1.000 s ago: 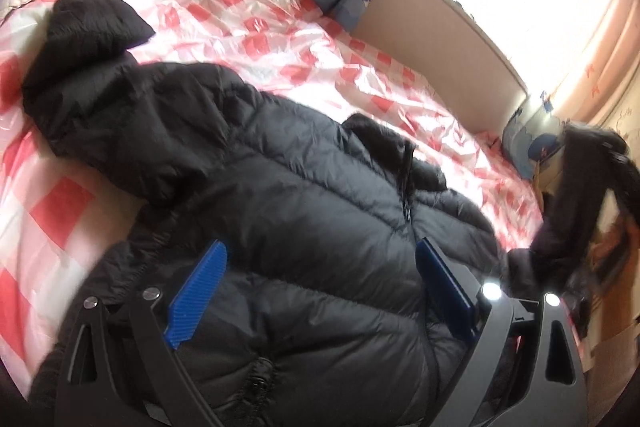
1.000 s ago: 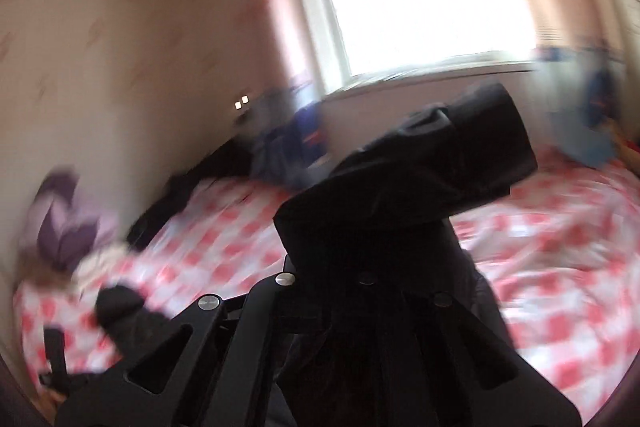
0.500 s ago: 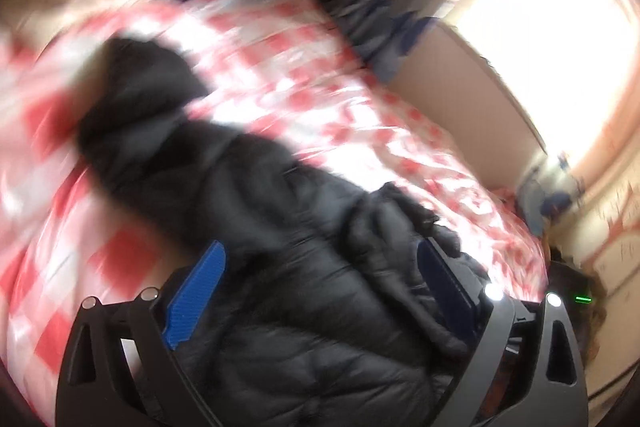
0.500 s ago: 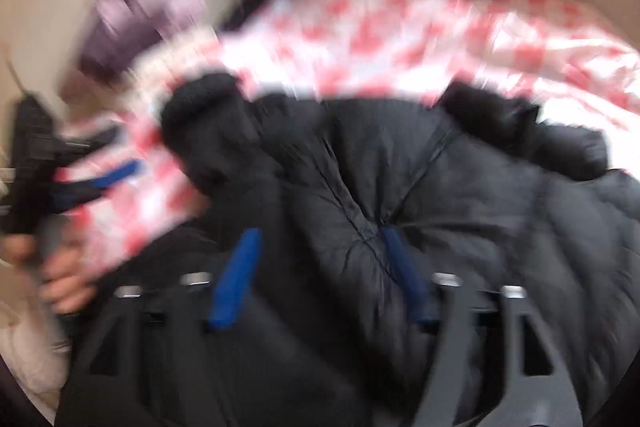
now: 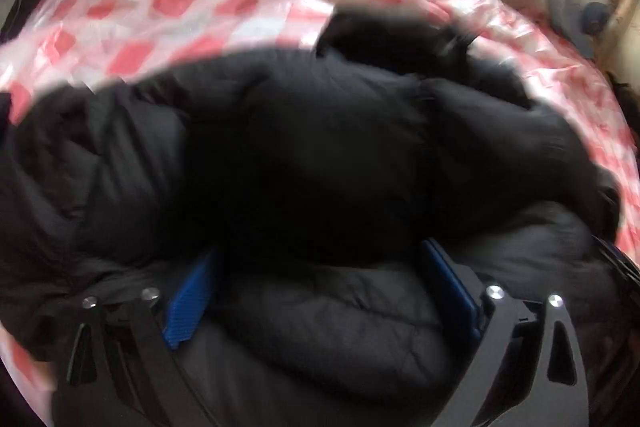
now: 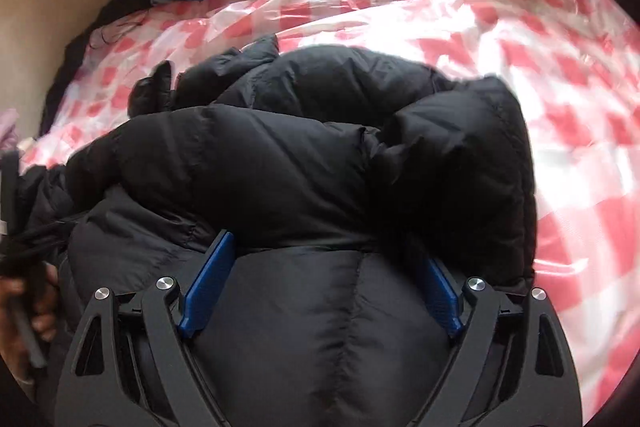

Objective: Fold large clothes

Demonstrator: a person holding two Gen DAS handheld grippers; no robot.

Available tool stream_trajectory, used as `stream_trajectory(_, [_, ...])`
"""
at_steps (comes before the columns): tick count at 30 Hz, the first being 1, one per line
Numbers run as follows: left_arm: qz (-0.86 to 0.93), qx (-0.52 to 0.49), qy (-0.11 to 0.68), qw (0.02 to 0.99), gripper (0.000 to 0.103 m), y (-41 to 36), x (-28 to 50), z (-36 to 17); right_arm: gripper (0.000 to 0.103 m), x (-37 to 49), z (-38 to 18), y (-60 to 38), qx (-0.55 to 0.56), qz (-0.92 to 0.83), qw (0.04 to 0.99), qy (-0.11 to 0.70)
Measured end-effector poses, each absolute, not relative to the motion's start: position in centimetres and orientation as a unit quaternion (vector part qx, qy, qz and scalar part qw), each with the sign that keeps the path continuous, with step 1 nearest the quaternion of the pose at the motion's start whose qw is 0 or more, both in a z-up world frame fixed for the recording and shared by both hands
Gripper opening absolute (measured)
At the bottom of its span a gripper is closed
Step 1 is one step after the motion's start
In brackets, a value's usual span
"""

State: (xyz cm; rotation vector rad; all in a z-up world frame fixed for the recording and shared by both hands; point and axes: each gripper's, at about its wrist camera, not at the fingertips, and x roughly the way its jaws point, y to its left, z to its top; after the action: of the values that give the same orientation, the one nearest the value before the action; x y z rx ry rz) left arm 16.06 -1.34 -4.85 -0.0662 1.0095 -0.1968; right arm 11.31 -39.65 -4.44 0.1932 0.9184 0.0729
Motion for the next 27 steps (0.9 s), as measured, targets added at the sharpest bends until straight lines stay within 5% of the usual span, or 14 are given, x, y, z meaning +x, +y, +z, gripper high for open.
stream_trajectory(5, [0.001, 0.035, 0.363, 0.931, 0.096, 11.2, 9.9, 4.8, 0.086, 7.7, 0.6, -36.9, 0.084, 0.117, 0.915, 0.377])
stream_trajectory(11, [0.072, -0.196, 0.372, 0.904, 0.096, 31.3, 8.8, 6.5, 0.088, 6.8, -0.8, -32.4, 0.089, 0.180, 0.899, 0.388])
stream_trajectory(17, [0.062, -0.259, 0.405, 0.875, 0.096, 34.2, 13.5, 2.6, 0.088, 7.2, -3.2, -30.6, 0.094, 0.176, 0.882, 0.428])
stream_trajectory(21, [0.088, -0.275, 0.438, 0.851, 0.088, 32.6, 14.0, 0.7, 0.088, 7.6, -4.1, -30.6, 0.100, 0.176, 0.878, 0.433])
stream_trajectory(22, [0.087, -0.273, 0.433, 0.855, 0.070, 32.3, 13.7, 0.8, 0.088, 7.6, -4.2, -30.7, 0.104, 0.177, 0.879, 0.431])
stream_trajectory(23, [0.075, -0.270, 0.432, 0.857, 0.033, 32.0, 13.7, 0.6, 0.088, 7.5, -4.3, -30.9, 0.109, 0.177, 0.879, 0.429])
stream_trajectory(24, [0.060, -0.277, 0.442, 0.851, 0.019, 31.9, 14.2, 0.1, 0.088, 7.5, -4.4, -31.0, 0.113, 0.177, 0.879, 0.428])
stream_trajectory(27, [0.058, -0.289, 0.414, 0.861, 0.007, 30.7, 14.7, 1.4, 0.087, 7.4, -4.2, -31.2, 0.123, 0.174, 0.878, 0.429])
